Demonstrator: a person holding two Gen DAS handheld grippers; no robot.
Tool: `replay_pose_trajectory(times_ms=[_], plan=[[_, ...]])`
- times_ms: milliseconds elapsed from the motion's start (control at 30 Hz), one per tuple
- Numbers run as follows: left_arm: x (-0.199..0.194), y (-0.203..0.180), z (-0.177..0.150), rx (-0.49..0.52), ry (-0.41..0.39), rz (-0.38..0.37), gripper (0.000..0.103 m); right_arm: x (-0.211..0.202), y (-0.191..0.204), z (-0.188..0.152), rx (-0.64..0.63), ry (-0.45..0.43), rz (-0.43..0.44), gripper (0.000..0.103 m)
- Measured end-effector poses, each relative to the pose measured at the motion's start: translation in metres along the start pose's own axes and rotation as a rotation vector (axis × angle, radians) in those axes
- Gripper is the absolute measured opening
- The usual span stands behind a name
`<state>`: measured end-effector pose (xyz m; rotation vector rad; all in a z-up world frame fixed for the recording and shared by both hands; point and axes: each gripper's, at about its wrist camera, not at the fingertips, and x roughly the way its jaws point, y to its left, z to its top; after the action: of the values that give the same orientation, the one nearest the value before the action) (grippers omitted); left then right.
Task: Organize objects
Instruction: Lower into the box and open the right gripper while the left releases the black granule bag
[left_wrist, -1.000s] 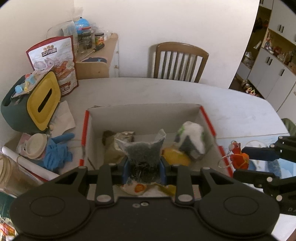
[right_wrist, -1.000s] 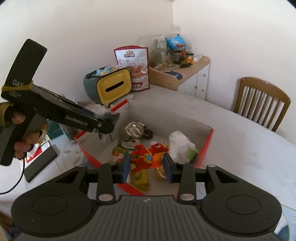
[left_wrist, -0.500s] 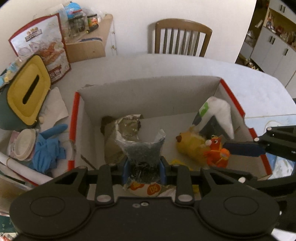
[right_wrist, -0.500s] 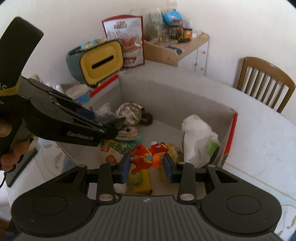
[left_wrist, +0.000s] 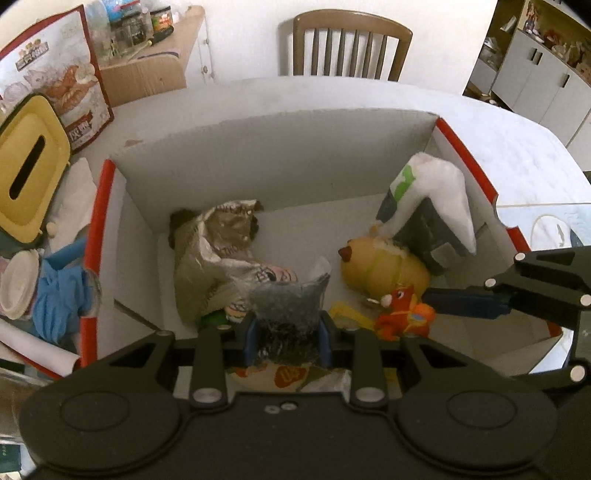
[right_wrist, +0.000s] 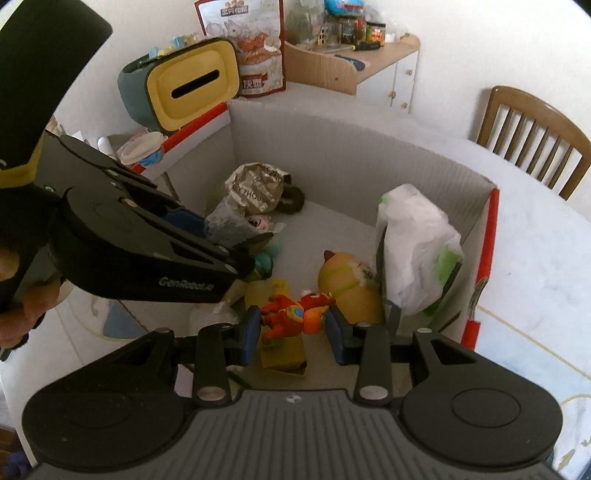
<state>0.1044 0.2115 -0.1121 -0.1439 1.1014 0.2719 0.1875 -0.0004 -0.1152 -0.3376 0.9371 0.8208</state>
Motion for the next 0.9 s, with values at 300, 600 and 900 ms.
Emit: replay_pose_trajectory(times_ms=[300,600,900], plan=[[-0.001,0.002,-0.007,-0.019,0.004,-0.011,0.031,-0.009,0.004,-0.002,0.016,-0.023,0.004,0.039],[-0.031,0.003,-0.012,-0.039,-0.057,-0.06,0.034,-0.048,-0.001,-0.008,0.049,-0.099,0.004,0.044],[-0.073,0.001,-0.021,-0.03,-0.142,-0.09,0.037,-0.095,-0.008,-0.015,0.094,-0.198,0.003,0.05]])
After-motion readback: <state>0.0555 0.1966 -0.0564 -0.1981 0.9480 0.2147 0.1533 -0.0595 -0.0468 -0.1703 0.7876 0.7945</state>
